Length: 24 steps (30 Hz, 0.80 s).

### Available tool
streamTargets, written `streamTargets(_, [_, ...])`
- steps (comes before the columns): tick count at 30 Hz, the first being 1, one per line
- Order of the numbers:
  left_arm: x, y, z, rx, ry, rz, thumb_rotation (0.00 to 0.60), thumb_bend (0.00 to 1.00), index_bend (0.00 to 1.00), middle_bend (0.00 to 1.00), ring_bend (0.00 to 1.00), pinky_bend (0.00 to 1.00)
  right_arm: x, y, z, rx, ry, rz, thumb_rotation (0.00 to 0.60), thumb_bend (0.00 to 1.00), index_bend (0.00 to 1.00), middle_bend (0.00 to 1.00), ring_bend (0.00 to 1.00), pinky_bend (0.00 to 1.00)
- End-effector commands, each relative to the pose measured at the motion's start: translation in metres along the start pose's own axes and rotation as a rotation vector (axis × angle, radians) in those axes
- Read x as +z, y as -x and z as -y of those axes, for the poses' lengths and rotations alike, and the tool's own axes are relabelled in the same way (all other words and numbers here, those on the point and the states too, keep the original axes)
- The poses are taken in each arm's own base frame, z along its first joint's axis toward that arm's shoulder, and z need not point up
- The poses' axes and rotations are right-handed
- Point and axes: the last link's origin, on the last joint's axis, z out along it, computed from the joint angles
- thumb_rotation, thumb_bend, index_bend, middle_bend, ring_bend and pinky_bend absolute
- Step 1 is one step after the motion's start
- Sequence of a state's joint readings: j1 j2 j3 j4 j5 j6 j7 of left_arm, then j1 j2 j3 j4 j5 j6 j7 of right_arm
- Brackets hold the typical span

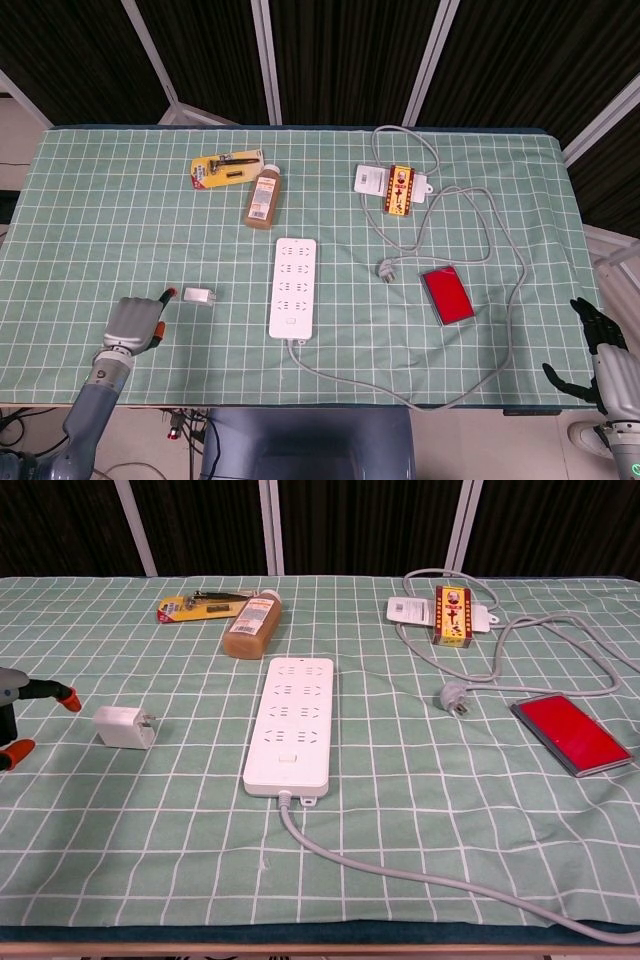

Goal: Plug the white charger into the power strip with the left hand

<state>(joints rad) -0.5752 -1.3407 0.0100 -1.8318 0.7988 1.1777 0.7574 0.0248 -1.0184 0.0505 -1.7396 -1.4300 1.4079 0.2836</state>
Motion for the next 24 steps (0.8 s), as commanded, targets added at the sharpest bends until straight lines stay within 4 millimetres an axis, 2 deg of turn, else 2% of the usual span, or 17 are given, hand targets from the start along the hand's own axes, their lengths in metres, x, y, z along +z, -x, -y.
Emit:
streamTargets(1, [0.006, -0.001, -0.003, 0.007, 0.004, 0.004, 0.600, 0.53, 0.19, 0.93, 0.86, 0.90, 0.000, 0.000, 0.000, -0.001, 0.000, 0.001, 0.600, 0.34, 0.00, 0.00, 0.00, 0.00])
streamTargets(12, [0.013, 0.002, -0.020, -0.005, 0.028, 0.029, 0.600, 0.53, 0.19, 0.93, 0.86, 0.90, 0.000, 0.000, 0.000, -0.002, -0.001, -0.001, 0.600, 0.34, 0.00, 0.00, 0.00, 0.00])
streamTargets(24, [0.005, -0.012, -0.031, -0.021, 0.071, -0.013, 0.600, 0.53, 0.19, 0.93, 0.86, 0.90, 0.000, 0.000, 0.000, -0.001, -0.004, -0.002, 0.600, 0.34, 0.00, 0.00, 0.00, 0.00])
